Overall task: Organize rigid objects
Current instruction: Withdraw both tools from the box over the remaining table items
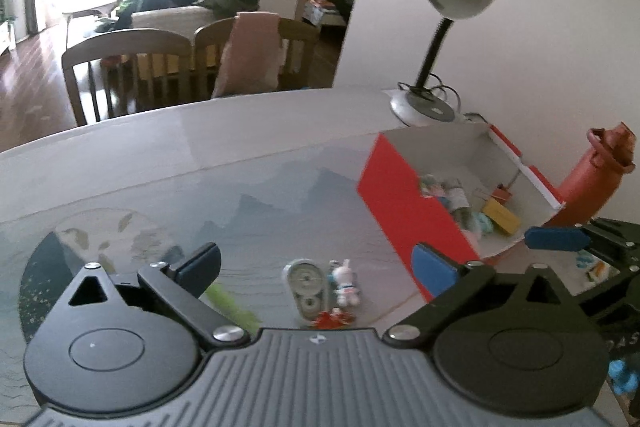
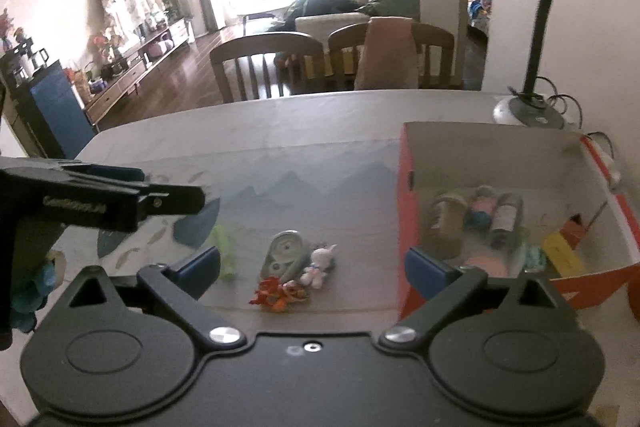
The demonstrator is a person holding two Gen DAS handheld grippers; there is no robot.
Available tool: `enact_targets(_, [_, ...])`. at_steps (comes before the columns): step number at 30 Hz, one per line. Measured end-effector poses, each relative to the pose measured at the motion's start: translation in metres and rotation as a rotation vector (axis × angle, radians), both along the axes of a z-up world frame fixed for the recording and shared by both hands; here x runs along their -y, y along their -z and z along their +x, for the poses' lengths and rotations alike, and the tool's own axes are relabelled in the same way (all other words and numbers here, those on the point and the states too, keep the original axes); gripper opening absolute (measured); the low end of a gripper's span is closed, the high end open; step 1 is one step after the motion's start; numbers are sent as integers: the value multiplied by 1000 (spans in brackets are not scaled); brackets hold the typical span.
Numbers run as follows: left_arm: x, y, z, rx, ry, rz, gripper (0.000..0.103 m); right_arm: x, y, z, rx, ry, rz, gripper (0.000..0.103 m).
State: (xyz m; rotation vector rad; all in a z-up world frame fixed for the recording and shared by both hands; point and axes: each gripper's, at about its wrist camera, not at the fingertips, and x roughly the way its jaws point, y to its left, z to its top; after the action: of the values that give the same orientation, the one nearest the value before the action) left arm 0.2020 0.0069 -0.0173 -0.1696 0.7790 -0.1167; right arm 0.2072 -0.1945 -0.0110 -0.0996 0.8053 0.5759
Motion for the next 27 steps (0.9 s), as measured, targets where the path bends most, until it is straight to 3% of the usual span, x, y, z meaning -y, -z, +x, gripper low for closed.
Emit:
enact_targets(11, [-41,53,12,-75,-128,5,102,-36,38,-12,-21,-79,-72,99])
enact_targets(27, [-48,118,26,-171,-173,3,102,-66,92,2,-82,-145,-131,91])
